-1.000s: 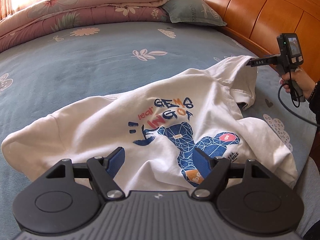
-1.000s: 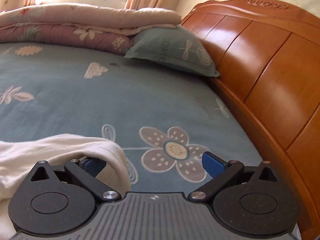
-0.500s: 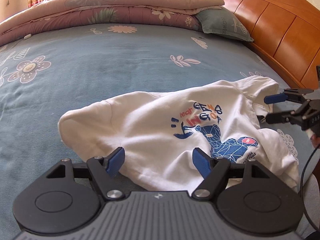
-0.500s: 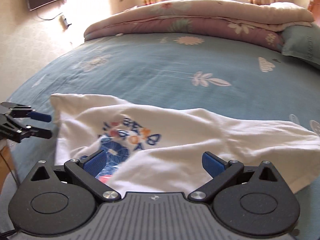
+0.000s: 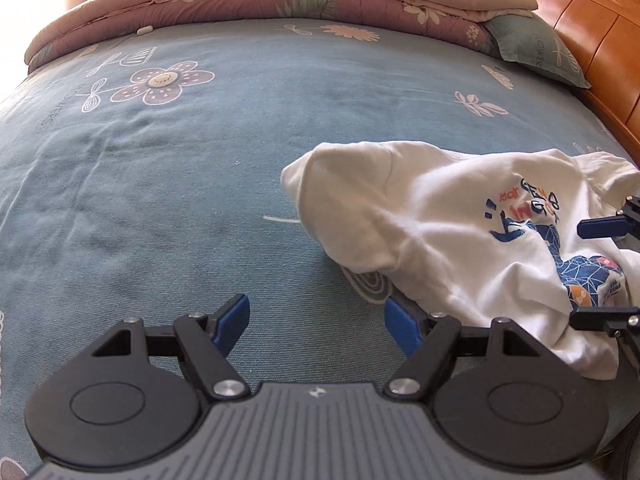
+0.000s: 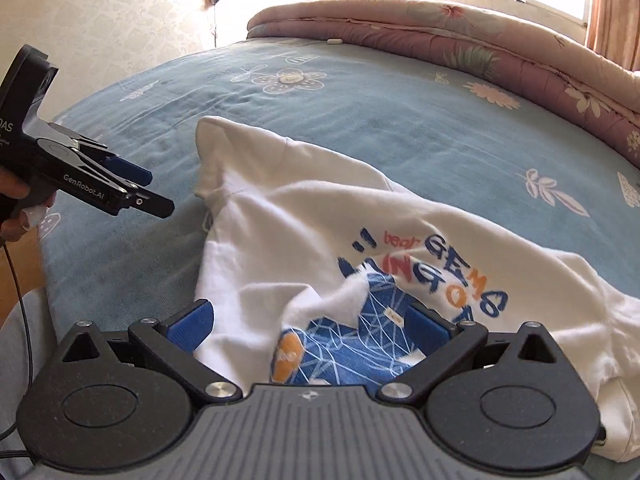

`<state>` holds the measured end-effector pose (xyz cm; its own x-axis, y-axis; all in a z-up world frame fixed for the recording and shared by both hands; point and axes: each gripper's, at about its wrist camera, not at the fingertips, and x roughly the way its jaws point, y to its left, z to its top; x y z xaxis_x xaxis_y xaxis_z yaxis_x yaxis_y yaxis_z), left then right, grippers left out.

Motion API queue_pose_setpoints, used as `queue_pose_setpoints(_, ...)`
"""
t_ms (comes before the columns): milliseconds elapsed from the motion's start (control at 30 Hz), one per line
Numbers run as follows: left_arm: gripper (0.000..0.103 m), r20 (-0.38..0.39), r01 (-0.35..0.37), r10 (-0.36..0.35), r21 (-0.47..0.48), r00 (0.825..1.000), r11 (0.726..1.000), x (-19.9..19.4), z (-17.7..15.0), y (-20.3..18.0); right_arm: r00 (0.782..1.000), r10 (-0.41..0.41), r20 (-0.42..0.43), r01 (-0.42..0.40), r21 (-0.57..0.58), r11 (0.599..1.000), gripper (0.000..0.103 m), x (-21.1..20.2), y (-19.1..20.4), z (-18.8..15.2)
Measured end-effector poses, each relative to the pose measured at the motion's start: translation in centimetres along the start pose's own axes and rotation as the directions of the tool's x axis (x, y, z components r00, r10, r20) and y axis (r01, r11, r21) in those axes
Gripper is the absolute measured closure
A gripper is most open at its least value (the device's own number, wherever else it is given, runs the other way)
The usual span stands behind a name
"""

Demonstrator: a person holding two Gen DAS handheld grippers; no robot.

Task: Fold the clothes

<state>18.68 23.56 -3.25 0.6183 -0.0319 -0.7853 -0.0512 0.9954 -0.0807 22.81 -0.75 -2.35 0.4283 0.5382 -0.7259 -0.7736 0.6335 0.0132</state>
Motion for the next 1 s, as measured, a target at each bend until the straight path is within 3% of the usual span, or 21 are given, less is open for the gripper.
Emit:
queue_pose_setpoints(167, 0.028, 0.025, 0.014, -0.014, 0.008, 1.0, 1.0, -0.6, 0.3, 0.4, 0.998, -0.051, -0.023, 0.047, -0.151, 0.987, 0.0, 5.3, 5.1, 2.5)
queue_pose_setpoints(267, 0.028, 0.039, 0.023, -0.024, 0.023, 0.999, 0.999, -1.0, 0.3, 0.4, 0.978, -0.204, -0.045, 0.188, -0.235, 0.954, 0.0, 7.8, 5.9, 2.5)
queue_pose_setpoints(400, 0.027, 0.053, 0.054, -0.058, 0.058, 0.997, 0.997, -0.7, 0.3, -0.3, 0.947, -0.32, -0.003, 0.317, -0.138, 0.938, 0.0, 6.1, 2.2, 2.9)
queue_pose_setpoints(533, 0.027, 0.051, 0.088, -0.093, 0.088, 0.994, 0.992, 0.7, 0.5, -2.1, 0.914, -0.403, -0.038, 0.403, -0.013, 0.915, 0.0, 5.4, -3.3, 3.0)
queue_pose_setpoints(667, 0.027, 0.069, 0.103, -0.114, 0.144, 0.991, 0.984, 1.7, 0.9, -4.5, 0.919, -0.39, -0.059, 0.395, 0.148, 0.907, 0.0, 4.7, -7.6, 2.3)
queue_pose_setpoints(733, 0.027, 0.095, 0.078, -0.095, 0.176, 0.991, 0.981, 2.4, 1.2, -5.8, 0.927, -0.37, -0.067, 0.376, 0.217, 0.901, 0.0, 4.6, -8.7, 1.9)
queue_pose_setpoints(900, 0.027, 0.159, -0.051, 0.016, 0.219, 0.987, 0.974, 5.5, 2.3, -7.2, 0.933, -0.357, -0.054, 0.36, 0.225, 0.906, 0.0, 4.4, -8.1, 1.3)
queue_pose_setpoints(1000, 0.026, 0.163, -0.092, 0.059, 0.199, 0.985, 0.976, 7.2, 2.8, -6.6, 0.939, -0.341, -0.041, 0.341, 0.234, 0.91, 0.0, 3.9, -7.8, 1.4)
